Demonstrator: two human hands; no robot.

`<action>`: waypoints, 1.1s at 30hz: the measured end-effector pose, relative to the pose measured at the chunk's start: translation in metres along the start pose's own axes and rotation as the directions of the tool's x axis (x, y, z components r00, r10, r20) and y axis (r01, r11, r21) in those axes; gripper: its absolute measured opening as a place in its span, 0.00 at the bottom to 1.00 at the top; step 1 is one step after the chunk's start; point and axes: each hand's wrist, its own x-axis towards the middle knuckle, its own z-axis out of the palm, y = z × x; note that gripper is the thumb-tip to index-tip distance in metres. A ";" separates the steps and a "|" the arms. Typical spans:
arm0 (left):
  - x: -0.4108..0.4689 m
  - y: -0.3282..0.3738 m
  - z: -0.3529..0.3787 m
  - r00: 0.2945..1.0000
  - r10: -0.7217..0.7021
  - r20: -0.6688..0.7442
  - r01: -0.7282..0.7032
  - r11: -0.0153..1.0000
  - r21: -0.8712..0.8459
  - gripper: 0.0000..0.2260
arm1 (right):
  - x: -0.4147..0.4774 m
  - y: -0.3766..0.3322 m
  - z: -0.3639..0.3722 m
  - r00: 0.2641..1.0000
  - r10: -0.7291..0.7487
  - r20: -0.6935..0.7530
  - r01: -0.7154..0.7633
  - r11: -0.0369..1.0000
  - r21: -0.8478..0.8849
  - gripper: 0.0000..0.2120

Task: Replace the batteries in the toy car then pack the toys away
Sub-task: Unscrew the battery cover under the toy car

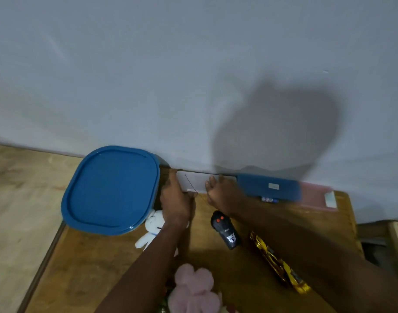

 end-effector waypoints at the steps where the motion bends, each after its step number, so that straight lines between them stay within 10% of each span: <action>1: 0.001 -0.001 -0.001 1.000 0.000 -0.006 0.000 1.000 -0.004 0.32 | 0.001 0.000 -0.004 1.000 0.005 -0.010 -0.005 1.000 0.019 0.16; 10: -0.005 0.009 -0.007 0.998 -0.055 0.004 0.055 0.995 -0.086 0.29 | -0.002 0.044 -0.033 0.972 0.134 -0.192 -0.008 0.840 0.543 0.13; 18: -0.006 0.007 -0.014 0.993 0.015 0.121 -0.018 0.999 0.029 0.05 | -0.014 0.027 -0.028 0.649 0.441 -0.619 -0.255 0.894 0.370 0.04; 23: -0.005 0.009 -0.017 0.989 0.002 0.147 -0.006 1.000 0.025 0.10 | -0.016 0.014 -0.016 0.897 0.424 -0.126 -0.333 0.836 0.436 0.11; 33: -0.023 0.010 -0.022 0.986 0.029 0.167 -0.028 1.000 -0.007 0.26 | -0.011 0.011 -0.018 0.921 0.389 0.006 -0.330 0.774 0.541 0.08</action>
